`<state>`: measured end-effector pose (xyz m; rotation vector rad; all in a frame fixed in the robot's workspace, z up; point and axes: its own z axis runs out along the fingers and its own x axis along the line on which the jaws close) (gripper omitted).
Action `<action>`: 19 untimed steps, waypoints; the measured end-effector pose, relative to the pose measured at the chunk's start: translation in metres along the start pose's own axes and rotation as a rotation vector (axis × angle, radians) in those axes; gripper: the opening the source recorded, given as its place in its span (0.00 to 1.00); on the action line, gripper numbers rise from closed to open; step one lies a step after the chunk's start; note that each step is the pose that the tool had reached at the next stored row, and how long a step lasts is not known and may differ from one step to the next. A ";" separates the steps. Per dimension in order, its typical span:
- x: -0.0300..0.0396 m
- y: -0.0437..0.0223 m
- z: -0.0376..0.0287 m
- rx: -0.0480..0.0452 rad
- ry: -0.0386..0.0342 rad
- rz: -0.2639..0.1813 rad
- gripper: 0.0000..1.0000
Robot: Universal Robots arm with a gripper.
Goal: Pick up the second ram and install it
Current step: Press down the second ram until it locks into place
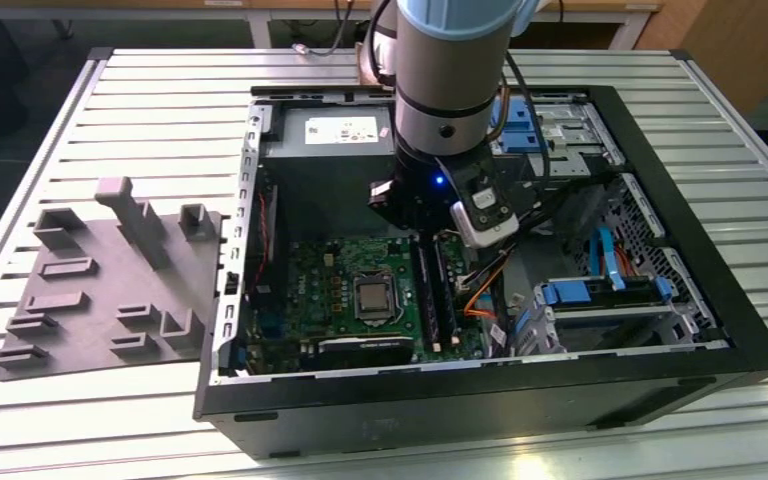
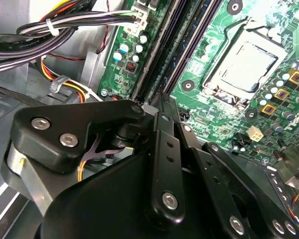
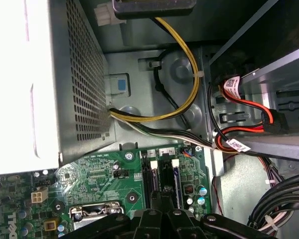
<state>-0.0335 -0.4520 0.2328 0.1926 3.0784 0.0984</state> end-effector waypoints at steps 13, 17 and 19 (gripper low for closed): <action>-0.0006 -0.0045 -0.0003 0.0000 0.0000 0.000 0.11; -0.0007 -0.0057 -0.0003 0.0000 0.0000 0.000 0.11; -0.0008 -0.0061 -0.0004 0.0000 0.0000 0.000 0.11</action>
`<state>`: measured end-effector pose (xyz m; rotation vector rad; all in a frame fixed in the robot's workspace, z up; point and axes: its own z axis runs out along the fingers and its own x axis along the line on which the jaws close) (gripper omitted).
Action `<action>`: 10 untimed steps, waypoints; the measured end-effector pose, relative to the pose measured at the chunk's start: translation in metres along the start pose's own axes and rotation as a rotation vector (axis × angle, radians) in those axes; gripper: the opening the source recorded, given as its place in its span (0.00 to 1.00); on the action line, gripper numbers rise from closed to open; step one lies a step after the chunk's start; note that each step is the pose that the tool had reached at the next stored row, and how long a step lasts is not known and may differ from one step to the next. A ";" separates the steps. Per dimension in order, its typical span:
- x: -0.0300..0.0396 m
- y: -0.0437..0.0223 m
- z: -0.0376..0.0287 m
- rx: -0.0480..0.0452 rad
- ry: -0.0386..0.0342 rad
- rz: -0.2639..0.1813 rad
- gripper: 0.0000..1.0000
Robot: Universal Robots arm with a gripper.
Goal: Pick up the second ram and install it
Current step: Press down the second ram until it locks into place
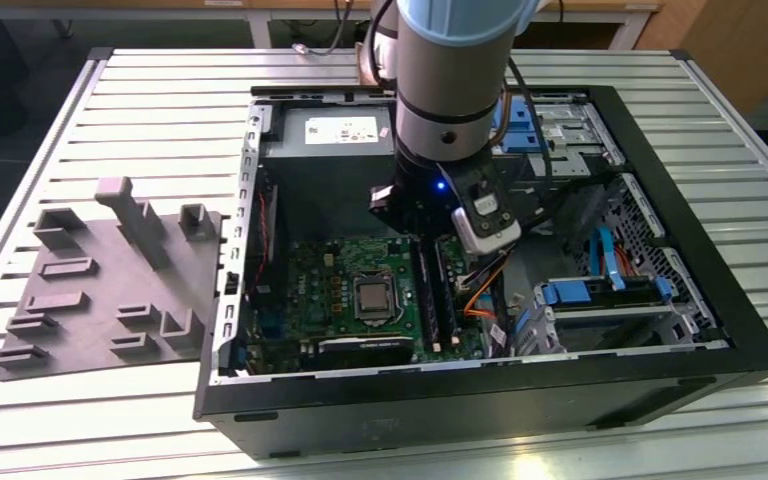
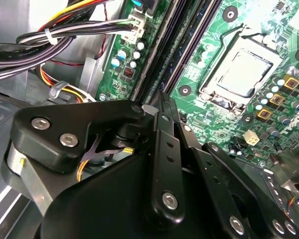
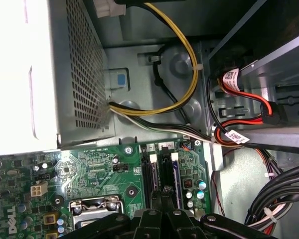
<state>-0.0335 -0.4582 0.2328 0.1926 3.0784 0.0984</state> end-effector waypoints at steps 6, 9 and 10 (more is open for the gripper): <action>-0.0003 -0.0020 -0.0001 0.0000 0.0000 0.000 0.11; -0.0004 -0.0029 -0.0002 0.0000 0.0000 0.000 0.11; -0.0004 -0.0031 -0.0002 0.0000 0.0000 0.000 0.11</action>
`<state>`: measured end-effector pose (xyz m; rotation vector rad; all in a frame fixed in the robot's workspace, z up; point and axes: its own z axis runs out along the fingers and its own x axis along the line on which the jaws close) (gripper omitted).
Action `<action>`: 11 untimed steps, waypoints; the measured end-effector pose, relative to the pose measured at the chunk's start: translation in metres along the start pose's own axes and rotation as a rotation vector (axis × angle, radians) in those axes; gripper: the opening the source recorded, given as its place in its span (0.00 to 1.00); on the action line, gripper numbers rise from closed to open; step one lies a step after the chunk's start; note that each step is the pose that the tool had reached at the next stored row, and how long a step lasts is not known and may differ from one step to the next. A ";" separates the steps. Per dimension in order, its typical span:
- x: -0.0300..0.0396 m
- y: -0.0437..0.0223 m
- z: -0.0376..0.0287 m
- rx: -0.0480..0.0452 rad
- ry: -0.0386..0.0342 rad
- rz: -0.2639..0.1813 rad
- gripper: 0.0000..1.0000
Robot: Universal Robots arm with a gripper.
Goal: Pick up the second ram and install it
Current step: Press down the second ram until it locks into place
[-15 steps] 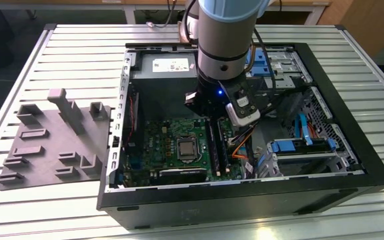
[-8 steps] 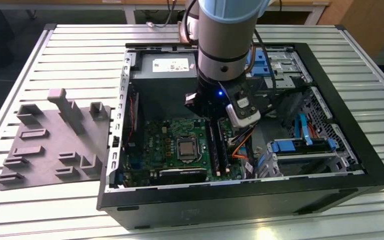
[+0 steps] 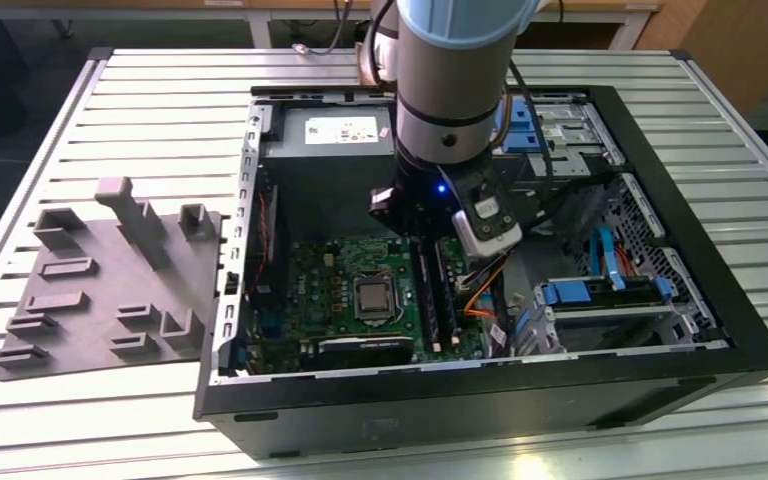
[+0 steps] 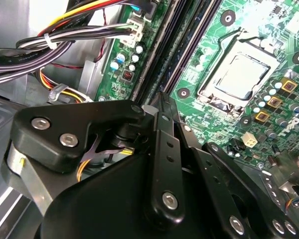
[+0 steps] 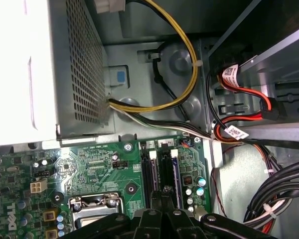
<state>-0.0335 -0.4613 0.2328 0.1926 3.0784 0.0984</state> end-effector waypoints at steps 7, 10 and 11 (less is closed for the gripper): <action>-0.0003 -0.0021 -0.0001 -0.0001 0.0000 0.000 0.11; -0.0004 -0.0029 -0.0001 -0.0001 -0.0001 0.000 0.11; -0.0004 -0.0032 -0.0001 -0.0001 0.0000 0.000 0.11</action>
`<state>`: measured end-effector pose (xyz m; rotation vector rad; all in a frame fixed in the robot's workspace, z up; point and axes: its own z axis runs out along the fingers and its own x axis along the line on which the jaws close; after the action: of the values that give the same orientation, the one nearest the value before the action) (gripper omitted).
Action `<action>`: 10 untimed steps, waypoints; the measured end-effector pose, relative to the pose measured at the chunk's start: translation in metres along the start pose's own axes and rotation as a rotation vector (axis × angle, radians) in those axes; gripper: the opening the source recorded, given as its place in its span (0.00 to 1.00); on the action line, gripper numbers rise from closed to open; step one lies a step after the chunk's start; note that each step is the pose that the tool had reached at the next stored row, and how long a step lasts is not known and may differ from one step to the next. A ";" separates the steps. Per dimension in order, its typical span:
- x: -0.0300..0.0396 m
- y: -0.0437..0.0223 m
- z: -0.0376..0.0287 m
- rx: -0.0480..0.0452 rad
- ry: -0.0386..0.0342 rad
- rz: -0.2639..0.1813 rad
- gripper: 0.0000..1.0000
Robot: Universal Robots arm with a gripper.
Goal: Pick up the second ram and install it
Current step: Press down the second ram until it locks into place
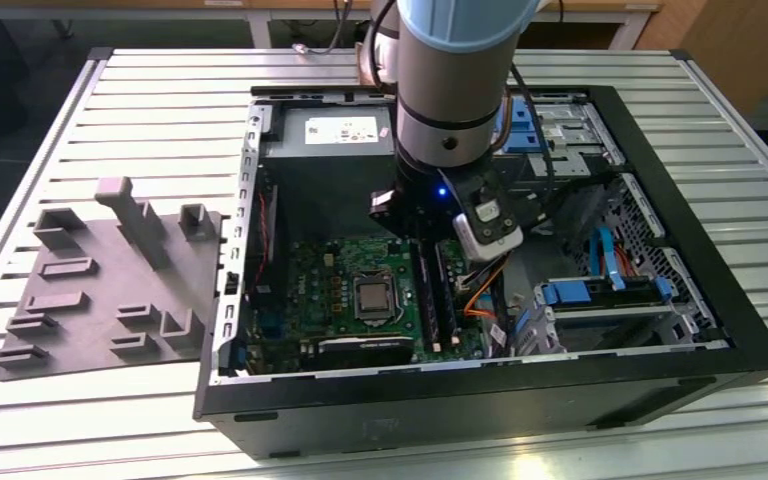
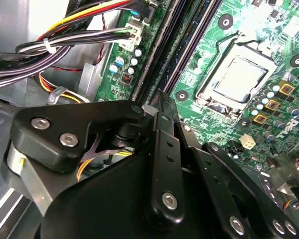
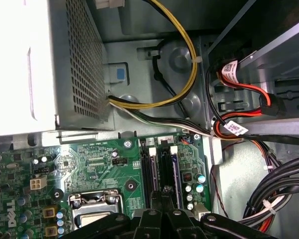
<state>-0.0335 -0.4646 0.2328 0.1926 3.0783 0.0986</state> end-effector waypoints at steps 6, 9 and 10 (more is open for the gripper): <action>-0.0002 -0.0019 -0.0002 0.0001 0.0000 0.000 0.11; -0.0003 -0.0027 -0.0002 0.0001 0.0000 0.000 0.11; -0.0004 -0.0029 -0.0002 0.0001 0.0000 0.000 0.11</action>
<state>-0.0335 -0.4675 0.2328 0.1926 3.0784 0.0985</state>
